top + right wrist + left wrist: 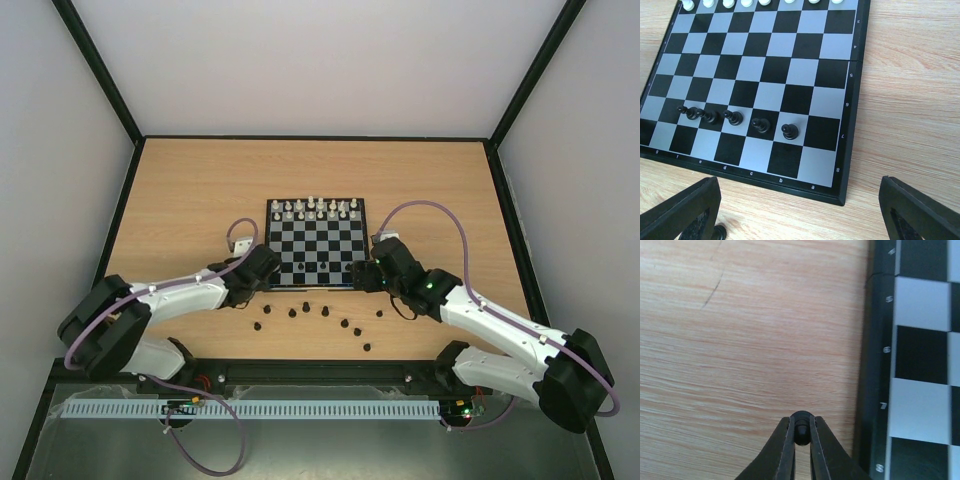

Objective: Set up the chess pieces on the board
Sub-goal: Pick up the chess piece at the center of the board, then place the chess piece on the chessboard.

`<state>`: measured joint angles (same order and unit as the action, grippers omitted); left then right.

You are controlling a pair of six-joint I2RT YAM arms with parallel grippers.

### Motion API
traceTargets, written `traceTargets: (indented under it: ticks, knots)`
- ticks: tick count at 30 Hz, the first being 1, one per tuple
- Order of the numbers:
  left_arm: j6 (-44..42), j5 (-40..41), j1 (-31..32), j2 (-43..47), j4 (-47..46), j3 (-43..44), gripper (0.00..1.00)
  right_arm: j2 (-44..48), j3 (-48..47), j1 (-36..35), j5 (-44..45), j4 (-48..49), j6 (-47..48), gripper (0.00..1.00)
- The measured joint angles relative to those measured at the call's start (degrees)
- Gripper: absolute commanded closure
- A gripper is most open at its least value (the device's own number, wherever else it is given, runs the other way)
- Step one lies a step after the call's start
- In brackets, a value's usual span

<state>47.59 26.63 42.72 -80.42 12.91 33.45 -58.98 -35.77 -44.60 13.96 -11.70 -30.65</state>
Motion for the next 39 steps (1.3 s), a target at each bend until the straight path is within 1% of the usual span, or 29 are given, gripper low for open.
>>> traceTargets:
  ticks: [8, 14, 21, 39]
  knots:
    - [-1.4, -1.1, 1.8, 5.5, 4.9, 4.0, 0.98, 0.0, 0.1, 0.0, 0.0, 0.0, 0.0, 0.13]
    - [-3.2, -4.0, 2.7, 5.9, 7.1, 5.7, 0.98, 0.0, 0.1, 0.0, 0.0, 0.0, 0.0, 0.13]
    - [-4.1, -6.2, 5.3, 2.4, 6.6, 8.6, 0.98, 0.0, 0.1, 0.0, 0.2, 0.0, 0.0, 0.13]
    - [-6.5, -8.4, 6.0, -7.7, 2.0, 12.8, 0.98, 0.0, 0.4, 0.0, 1.1, 0.0, -0.2, 0.13]
